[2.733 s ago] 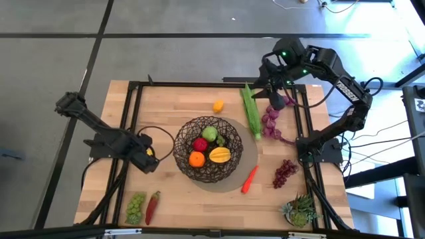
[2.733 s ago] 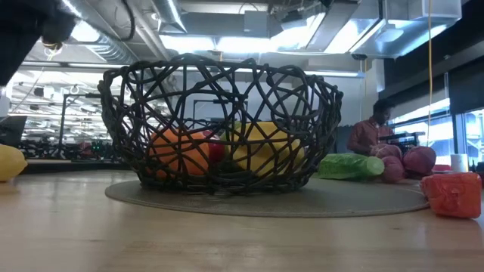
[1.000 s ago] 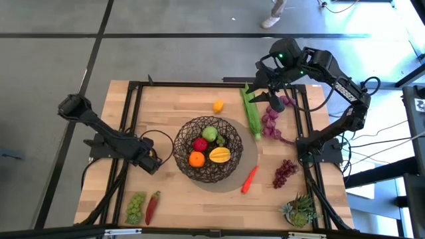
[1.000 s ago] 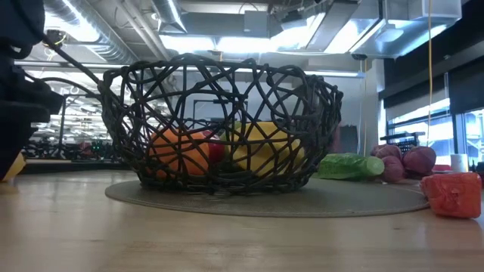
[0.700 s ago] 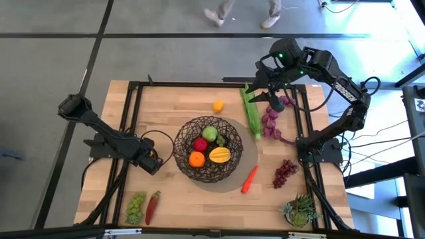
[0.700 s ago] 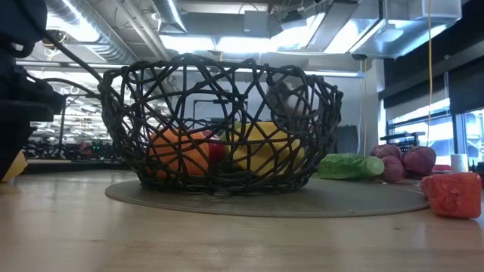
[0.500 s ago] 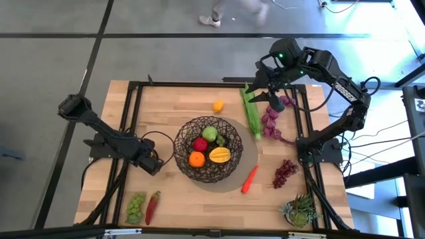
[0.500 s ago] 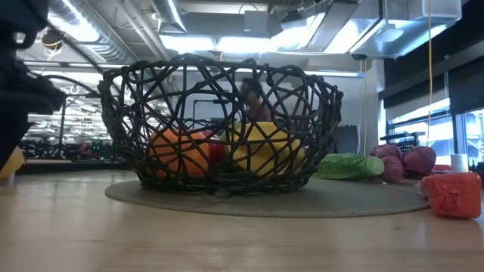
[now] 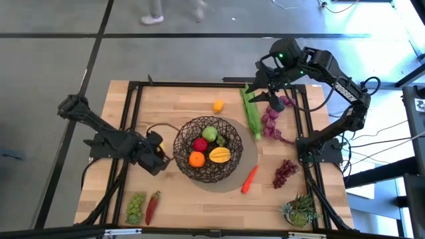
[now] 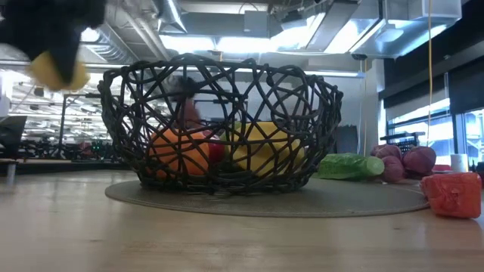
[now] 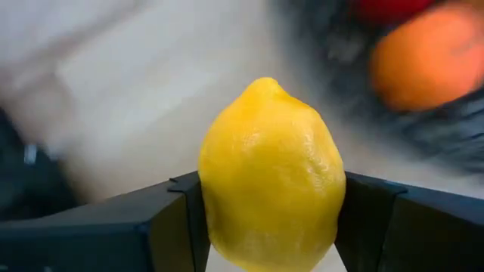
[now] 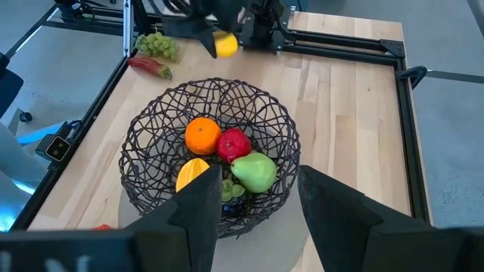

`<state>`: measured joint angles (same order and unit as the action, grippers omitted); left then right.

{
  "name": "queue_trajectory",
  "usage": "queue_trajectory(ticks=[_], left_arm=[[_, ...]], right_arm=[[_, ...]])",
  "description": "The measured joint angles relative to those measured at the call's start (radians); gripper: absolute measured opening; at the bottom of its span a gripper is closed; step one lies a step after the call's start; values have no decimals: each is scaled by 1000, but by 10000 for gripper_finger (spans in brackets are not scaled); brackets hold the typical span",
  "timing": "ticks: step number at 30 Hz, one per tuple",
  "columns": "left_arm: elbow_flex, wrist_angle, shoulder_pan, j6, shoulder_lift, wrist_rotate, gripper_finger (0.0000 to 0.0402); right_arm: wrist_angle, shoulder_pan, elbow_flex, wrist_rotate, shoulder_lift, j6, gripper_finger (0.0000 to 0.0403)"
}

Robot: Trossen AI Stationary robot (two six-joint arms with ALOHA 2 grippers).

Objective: Build produce basket
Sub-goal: Put the bottom lemon into the wire basket

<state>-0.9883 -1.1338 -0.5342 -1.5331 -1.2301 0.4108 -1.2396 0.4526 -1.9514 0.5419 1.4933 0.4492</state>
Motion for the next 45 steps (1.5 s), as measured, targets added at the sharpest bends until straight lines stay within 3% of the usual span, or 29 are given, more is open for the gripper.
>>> queue_trajectory(ticks=[4,8,15,20,28,38,45], left_arm=[[-99,18,73,120,0,46,176],[-117,132,180,218,0,47,176],[-117,332,347,381,-44,-62,176],[-117,379,421,390,-96,-147,176],[-116,419,473,399,-199,-294,177],[-117,416,500,453,-309,-379,178],[-116,411,500,470,-355,-380,188]], right_arm=[[0,0,0,0,0,0,177],[1,0,0,0,0,0,177],[2,0,0,0,0,0,177],[2,0,0,0,0,0,177],[3,0,0,0,0,0,177],[7,0,0,0,0,0,177],[7,0,0,0,0,0,177]])
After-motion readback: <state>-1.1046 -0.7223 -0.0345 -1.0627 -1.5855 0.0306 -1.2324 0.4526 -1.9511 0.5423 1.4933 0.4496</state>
